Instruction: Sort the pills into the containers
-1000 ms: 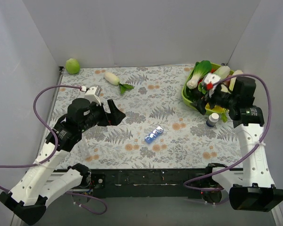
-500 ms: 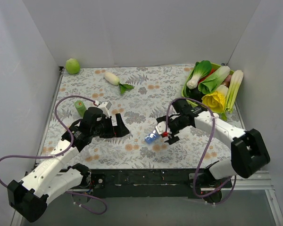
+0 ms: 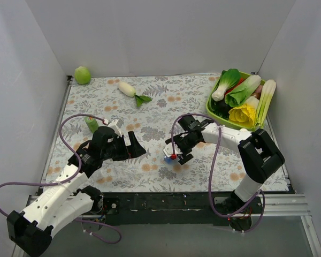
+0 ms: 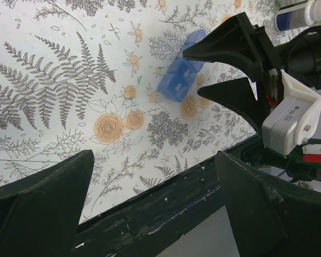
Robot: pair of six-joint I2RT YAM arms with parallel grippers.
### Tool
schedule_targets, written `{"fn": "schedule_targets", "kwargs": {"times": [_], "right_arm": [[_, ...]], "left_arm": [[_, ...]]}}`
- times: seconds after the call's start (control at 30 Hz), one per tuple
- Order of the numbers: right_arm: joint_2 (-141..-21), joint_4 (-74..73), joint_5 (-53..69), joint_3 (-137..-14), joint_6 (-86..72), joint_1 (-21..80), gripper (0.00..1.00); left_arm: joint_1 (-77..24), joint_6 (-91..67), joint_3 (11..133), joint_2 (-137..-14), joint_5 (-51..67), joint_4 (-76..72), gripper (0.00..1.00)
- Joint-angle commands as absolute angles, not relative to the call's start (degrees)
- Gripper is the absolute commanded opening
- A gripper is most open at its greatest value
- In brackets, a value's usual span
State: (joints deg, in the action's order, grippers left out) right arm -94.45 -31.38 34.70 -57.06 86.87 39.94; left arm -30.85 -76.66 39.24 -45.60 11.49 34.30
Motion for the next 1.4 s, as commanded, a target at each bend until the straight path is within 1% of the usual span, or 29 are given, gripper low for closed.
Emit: {"fn": "schedule_targets", "kwargs": {"times": [0.0,0.13,0.3,0.4,0.5,0.57,0.6,0.63,0.7,0.73,0.8,0.83,0.93,0.97,1.0,1.1,1.23,1.37], "right_arm": [[-96.5,-31.2,33.5,-60.3,87.0,40.6,0.8],[-98.0,-31.2,33.0,-61.0,86.5,40.8,0.72],[-98.4,-31.4,32.9,-60.8,86.8,41.3,0.66],[-98.9,-31.7,33.2,-61.3,86.5,41.4,0.61],[-99.3,-31.9,33.2,-61.5,86.0,41.7,0.56],[-99.7,-32.2,33.0,-62.0,85.3,41.7,0.47],[-99.8,-32.3,33.0,-62.2,85.0,41.8,0.44],[-99.8,-32.6,32.9,-62.6,83.7,41.8,0.38],[-99.1,-32.7,32.6,-62.4,82.4,41.7,0.34],[-98.6,-32.5,32.7,-62.2,81.2,41.7,0.31],[-96.5,-31.3,33.0,-60.6,79.0,41.7,0.29],[-95.8,-30.7,33.0,-59.9,77.8,41.7,0.27],[-91.8,-25.9,32.5,-56.3,71.6,41.7,0.26],[-89.3,-23.9,31.6,-53.2,68.4,41.7,0.26],[-88.3,-20.5,31.2,-52.0,67.2,42.0,0.25],[-85.4,-16.0,29.1,-48.2,63.1,42.4,0.25],[-82.7,-10.5,26.7,-44.0,59.4,43.2,0.25],[-82.0,-6.2,23.7,-41.1,57.2,44.7,0.25]], "left_arm": [[-30.6,-77.5,38.5,-44.7,10.6,34.5,0.98],[-30.6,-78.0,38.1,-44.7,10.7,34.2,0.98],[-30.7,-78.6,37.1,-44.7,11.2,33.6,0.98],[-30.6,-79.4,36.4,-44.6,11.6,33.2,0.98],[-30.7,-80.2,35.1,-44.4,12.4,31.6,0.98],[-30.7,-80.7,33.7,-44.2,13.3,30.6,0.98],[-30.7,-81.2,33.1,-44.1,13.8,29.1,0.98],[-30.7,-81.3,32.4,-44.1,14.2,28.0,0.98],[-30.7,-81.4,30.2,-44.2,16.8,25.3,0.98],[-30.6,-82.2,29.3,-44.3,17.5,22.1,0.98],[-30.6,-83.2,25.5,-45.0,20.6,17.6,0.97],[-30.7,-85.3,24.1,-45.6,21.7,12.7,0.97],[-30.7,-88.6,20.0,-49.7,24.7,2.5,0.96],[-30.7,-91.3,19.0,-50.9,25.1,0.4,0.96],[-30.7,-92.5,17.2,-53.5,25.7,-6.2,0.96],[-30.8,-95.4,15.8,-59.2,26.3,-14.4,0.96],[-31.0,-97.0,16.5,-67.5,27.6,-20.5,0.96],[-32.1,-98.9,18.6,-75.5,30.1,-25.7,0.92]]}}
